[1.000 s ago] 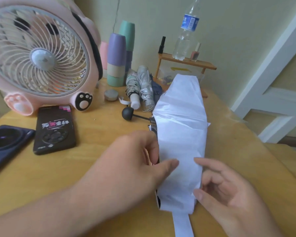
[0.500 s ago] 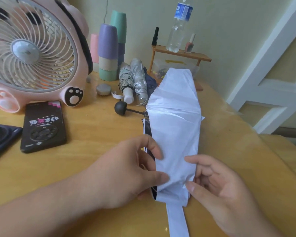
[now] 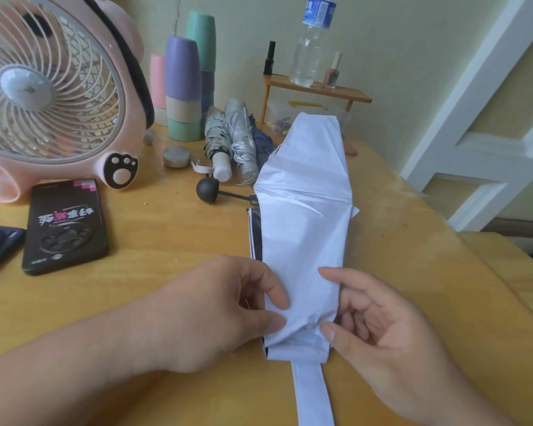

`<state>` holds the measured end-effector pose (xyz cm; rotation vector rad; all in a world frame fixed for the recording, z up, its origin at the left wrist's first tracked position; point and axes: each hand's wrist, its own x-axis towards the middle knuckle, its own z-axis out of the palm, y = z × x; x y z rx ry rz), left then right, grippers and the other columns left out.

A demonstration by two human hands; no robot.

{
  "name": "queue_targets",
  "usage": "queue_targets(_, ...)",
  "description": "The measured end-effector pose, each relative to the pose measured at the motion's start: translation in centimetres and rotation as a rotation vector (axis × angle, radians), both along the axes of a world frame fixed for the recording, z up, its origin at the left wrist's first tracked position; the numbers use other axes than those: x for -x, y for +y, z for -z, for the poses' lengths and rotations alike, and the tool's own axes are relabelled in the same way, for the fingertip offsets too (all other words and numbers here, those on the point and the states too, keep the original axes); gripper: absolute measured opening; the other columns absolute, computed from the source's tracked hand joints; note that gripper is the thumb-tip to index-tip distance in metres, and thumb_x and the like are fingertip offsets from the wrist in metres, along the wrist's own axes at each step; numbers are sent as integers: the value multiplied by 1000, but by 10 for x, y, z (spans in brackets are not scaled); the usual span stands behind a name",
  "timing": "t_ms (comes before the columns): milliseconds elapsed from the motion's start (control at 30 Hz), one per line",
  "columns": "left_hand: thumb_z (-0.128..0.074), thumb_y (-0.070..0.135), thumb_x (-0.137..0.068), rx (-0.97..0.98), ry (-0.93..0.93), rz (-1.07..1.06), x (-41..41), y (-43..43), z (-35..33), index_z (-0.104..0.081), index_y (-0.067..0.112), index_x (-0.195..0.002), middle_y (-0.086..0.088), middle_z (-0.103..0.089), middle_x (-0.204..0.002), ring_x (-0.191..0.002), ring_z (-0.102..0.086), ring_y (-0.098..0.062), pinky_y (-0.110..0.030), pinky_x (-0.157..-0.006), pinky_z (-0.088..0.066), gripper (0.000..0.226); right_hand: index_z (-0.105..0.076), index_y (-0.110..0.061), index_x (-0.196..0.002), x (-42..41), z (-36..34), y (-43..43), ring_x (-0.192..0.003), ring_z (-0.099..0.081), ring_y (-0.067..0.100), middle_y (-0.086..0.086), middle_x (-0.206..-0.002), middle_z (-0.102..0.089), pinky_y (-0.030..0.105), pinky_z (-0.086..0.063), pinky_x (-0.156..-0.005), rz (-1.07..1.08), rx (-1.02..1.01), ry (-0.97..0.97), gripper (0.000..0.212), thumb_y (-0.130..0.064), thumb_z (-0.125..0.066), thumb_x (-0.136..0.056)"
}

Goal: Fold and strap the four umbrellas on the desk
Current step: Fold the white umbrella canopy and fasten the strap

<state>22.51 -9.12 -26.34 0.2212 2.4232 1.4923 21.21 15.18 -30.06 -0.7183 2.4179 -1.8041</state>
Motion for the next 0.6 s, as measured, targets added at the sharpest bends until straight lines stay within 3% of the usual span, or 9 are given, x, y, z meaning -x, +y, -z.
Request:
queue_targets(100,-72,23,-92,24,0,24,0,-1,-1,-70,32,-90,9,-56,-60,-50,-51,-10,-22,-54,-42,10,-71,-41,-115,-2,-1,2,-67,-49,14,0,-75,-57,22,-44,-66,8,-6,31,51,-5,-66,-80)
queue_targets(167,-70,23,-94,28,-1,29,-1,0,-1,-71,32,-89,10,-54,-57,-50,-48,-9,-21,-53,-40,11,-74,-41,-111,-2,-1,4,-68,-51,11,-3,-75,-58,20,-45,-68,14,-13,34,48,-5,-63,-80)
queue_targets(233,-69,23,-93,10,-9,30,-1,1,-1,-73,31,-89,10,-54,-54,-49,-47,-10,-20,-51,-38,10,-71,-42,-118,-4,-2,5,-75,-53,16,-4,-82,-60,24,-46,-73,2,-52,48,47,-15,-72,-78)
queue_targets(333,-79,30,-87,-65,-50,44,-2,1,-2,-74,30,-91,9,-58,-56,-51,-50,-10,-21,-53,-39,6,-60,-51,-130,-4,1,5,-79,-49,22,-8,-87,-58,27,-45,-78,67,-196,120,64,-37,-80,-70)
queue_targets(433,-83,37,-69,-86,-59,69,-1,1,-1,-73,36,-92,10,-61,-60,-57,-56,-13,-29,-61,-44,25,-61,-52,-127,-1,2,4,-76,-49,20,-4,-86,-62,24,-44,-75,106,-181,201,64,-23,-79,-74)
queue_targets(600,-87,29,-71,-44,-56,64,0,1,1,-73,36,-92,13,-60,-62,-58,-55,-10,-27,-62,-45,26,-62,-51,-126,0,-1,12,-79,-54,19,-7,-86,-62,23,-44,-76,40,-159,176,65,-15,-79,-74)
